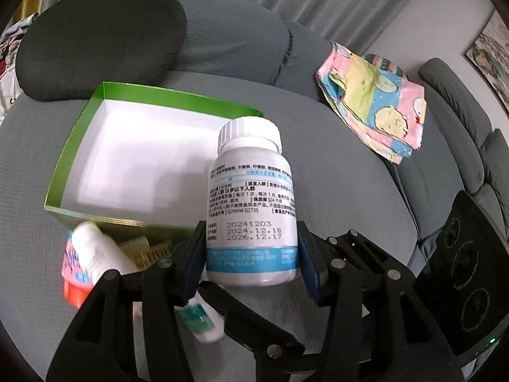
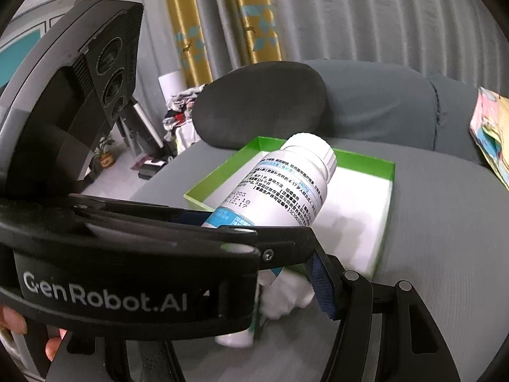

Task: Organize rigid objects
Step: 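Lift the blue-label bottle with the right tool over the green box, then lower the bottle into the box and open the right tool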

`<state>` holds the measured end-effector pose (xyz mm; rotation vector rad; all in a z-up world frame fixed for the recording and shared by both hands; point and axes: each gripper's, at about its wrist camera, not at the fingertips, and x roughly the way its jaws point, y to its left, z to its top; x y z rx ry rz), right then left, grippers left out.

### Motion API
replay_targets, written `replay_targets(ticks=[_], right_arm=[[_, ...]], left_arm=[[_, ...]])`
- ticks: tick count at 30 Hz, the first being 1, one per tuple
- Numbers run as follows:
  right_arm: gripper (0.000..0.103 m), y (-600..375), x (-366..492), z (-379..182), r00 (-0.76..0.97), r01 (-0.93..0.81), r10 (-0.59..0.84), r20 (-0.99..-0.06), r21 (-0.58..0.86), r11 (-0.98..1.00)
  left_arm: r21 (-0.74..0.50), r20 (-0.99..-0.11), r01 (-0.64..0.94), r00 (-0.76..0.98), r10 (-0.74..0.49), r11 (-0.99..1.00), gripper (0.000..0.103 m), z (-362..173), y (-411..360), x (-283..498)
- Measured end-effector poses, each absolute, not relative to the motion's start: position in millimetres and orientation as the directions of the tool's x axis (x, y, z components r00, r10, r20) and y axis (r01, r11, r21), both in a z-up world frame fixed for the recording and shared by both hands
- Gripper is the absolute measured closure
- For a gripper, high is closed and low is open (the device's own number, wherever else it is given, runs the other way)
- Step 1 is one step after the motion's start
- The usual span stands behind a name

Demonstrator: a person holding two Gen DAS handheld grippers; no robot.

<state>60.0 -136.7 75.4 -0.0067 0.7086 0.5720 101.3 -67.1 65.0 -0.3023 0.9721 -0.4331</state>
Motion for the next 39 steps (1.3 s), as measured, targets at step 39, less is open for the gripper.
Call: replay_targets(ticks=[39], right_arm=[[0.038, -123.3, 145.4, 15.9, 0.504, -0.464, 0.455, -0.734, 0.215, 0.860]], left_arm=[[-0.500, -0.793, 0.065, 0.366, -0.487, 0.863, 0.048, 3.5, -36.2, 193.0]])
